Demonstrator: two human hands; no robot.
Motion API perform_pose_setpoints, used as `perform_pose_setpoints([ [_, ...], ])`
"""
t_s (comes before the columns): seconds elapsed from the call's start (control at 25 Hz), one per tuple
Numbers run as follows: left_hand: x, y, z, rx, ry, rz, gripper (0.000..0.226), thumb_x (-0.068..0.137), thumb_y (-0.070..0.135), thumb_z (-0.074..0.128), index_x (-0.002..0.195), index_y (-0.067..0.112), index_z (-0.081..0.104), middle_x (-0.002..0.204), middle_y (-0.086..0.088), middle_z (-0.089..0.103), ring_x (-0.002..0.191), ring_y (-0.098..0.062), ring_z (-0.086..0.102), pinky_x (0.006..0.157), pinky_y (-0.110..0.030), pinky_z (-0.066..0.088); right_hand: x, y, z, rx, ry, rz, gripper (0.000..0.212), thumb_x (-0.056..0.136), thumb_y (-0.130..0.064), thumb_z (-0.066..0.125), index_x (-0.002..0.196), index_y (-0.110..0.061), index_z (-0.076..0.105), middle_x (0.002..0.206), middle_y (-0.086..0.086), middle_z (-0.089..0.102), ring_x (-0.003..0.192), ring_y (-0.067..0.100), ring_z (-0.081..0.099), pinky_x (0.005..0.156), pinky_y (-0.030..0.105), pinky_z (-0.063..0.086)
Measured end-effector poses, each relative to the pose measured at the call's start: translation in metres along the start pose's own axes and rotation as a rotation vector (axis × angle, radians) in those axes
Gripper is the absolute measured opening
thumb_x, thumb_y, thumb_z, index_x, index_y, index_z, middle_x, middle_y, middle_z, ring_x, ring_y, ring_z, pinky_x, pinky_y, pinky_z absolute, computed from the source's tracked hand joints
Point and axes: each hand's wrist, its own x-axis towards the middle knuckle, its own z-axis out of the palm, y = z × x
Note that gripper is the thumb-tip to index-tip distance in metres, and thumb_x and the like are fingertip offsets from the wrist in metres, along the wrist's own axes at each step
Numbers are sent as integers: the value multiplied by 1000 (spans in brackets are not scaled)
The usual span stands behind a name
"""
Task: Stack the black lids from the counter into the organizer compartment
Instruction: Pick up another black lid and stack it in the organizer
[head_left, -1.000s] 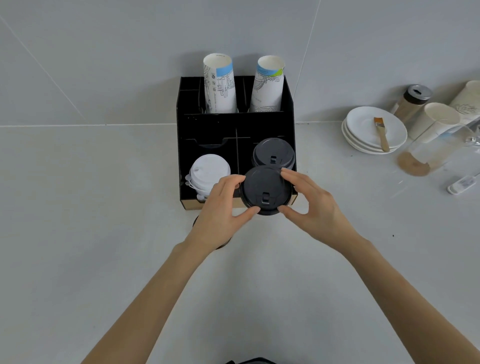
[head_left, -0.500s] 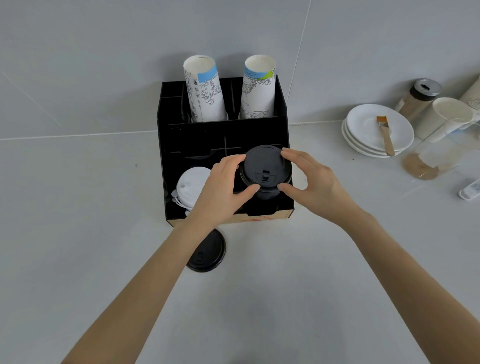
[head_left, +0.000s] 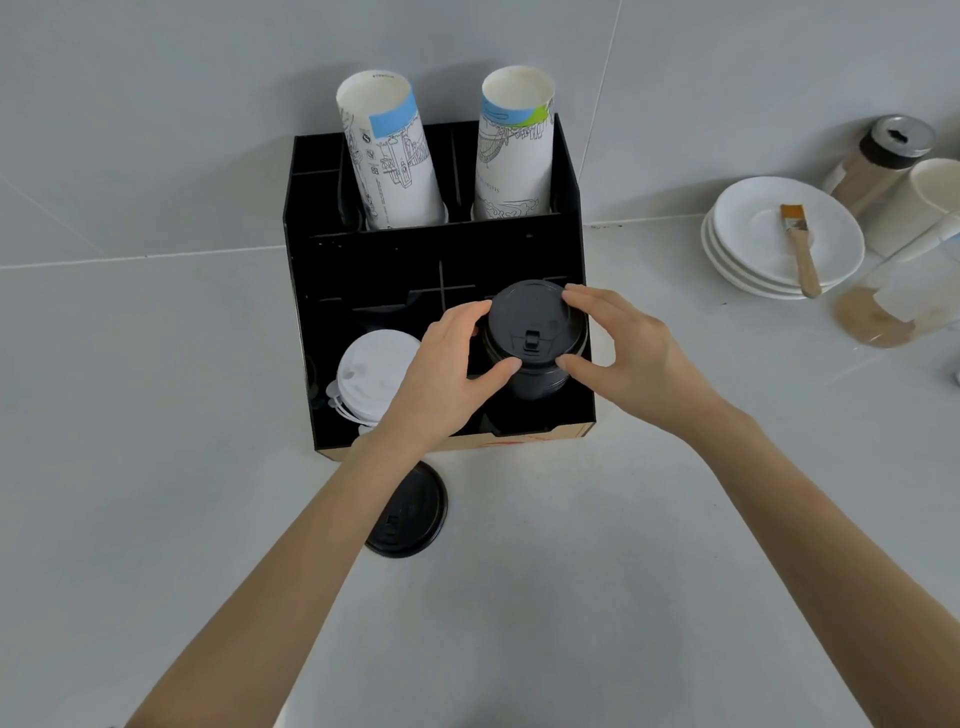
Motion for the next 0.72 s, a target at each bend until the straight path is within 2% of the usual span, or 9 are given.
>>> perform_pose_setpoints([
  [0.24, -1, -1, 0, 4, -2, 10, 55, 81, 26, 60, 129, 17, 34, 134, -5, 44, 116, -18, 42, 92, -27, 33, -2, 1, 6, -57, -10, -13, 55, 81, -13, 61, 130, -7, 37, 140, 9, 40, 126, 25, 36, 94, 8, 15],
  [0.52, -1, 1, 1, -6, -18, 10, 55, 81, 26, 60, 129, 20, 34, 135, -3, 43, 118, -19, 41, 93, -27, 33, -11, 0, 10, -45, 32, 30, 54, 83, -16, 59, 131, -9, 35, 138, 9, 40, 125, 23, 36, 95, 11, 20],
  [0.72, -1, 4, -2, 30, -25, 17, 59, 81, 25, 59, 131, 17, 30, 138, -7, 38, 121, -25, 40, 98, -34, 34, -13, -7, 7, -82, 27, 26, 55, 83, -22, 59, 132, -11, 35, 140, 9, 38, 128, 24, 36, 104, 30, 30],
])
